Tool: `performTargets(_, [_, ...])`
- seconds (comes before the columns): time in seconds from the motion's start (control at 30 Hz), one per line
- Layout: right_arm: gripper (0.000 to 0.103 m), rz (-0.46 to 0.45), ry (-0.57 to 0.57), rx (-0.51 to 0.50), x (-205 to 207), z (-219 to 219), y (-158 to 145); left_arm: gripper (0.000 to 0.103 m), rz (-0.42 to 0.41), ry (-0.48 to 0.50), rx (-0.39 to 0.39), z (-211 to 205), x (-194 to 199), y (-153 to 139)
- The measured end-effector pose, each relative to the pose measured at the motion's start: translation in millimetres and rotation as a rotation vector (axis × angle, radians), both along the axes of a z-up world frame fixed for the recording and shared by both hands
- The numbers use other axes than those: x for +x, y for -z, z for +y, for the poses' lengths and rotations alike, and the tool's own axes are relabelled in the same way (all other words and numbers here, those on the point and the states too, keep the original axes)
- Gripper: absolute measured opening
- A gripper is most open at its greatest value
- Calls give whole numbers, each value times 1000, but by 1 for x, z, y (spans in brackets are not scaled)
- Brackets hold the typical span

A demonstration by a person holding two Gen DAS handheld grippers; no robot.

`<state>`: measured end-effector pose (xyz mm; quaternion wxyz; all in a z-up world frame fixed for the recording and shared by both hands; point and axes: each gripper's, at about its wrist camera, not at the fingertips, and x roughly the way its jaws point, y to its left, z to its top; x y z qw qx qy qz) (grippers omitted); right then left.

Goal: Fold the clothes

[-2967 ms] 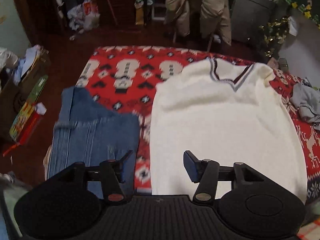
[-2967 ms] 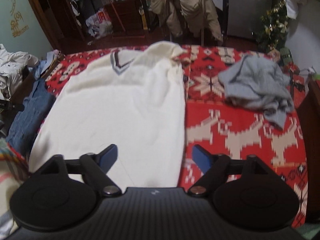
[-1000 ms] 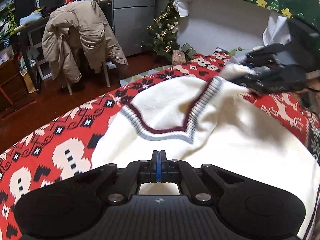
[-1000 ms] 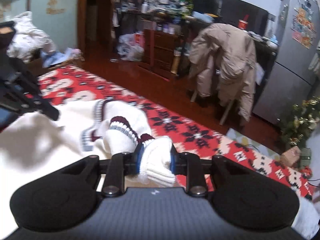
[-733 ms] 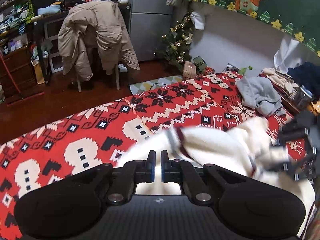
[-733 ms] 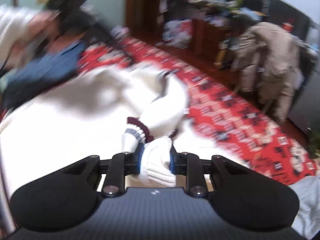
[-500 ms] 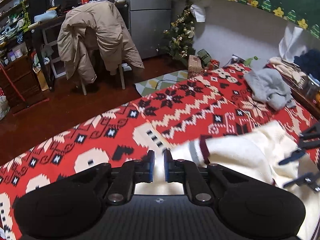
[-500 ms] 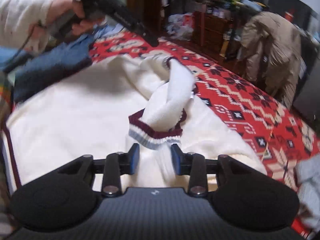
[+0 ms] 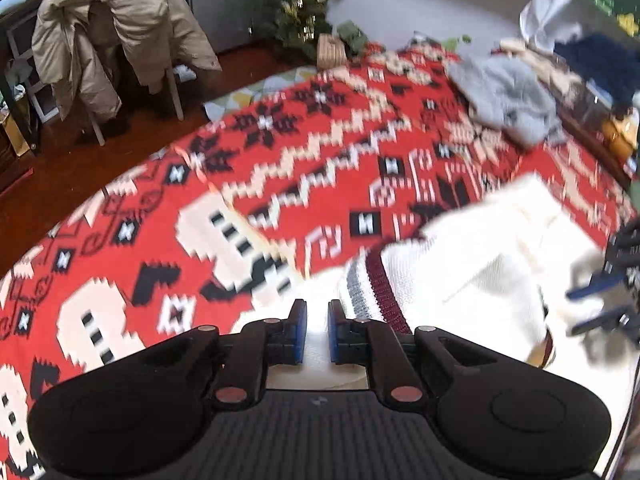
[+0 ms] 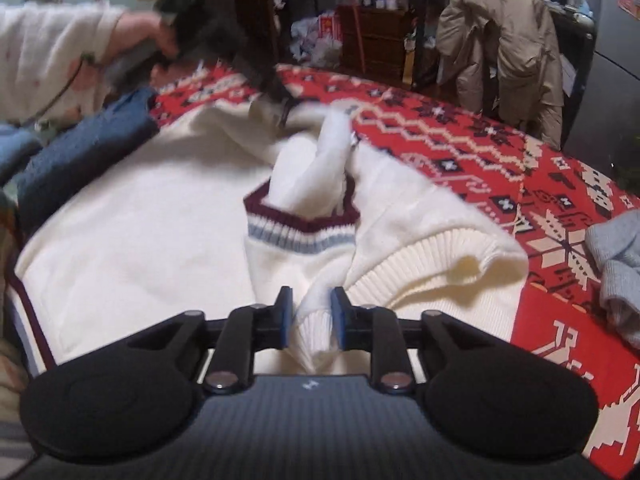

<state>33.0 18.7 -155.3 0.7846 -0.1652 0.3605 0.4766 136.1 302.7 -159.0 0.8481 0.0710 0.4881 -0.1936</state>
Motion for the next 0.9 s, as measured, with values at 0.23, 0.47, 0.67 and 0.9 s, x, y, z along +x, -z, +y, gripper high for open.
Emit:
performTargets(0.23, [11,-17,1,-76,2,24,7,1,-130,48,174,-26,-29,-5])
performTargets(0.47, [11,-49,-24,-39,-17,6,-23,1,-166,-35,60,-12,-97,-36])
performTargets(0.67, [11,-32,-48,-95,-25,-7,-24,0,-112,-23,51,-16,-153,-35])
performTargets(0.9, [15,-68,-41,-94,-28,-9,-30,12,-334,101,194,-32,-165,-70])
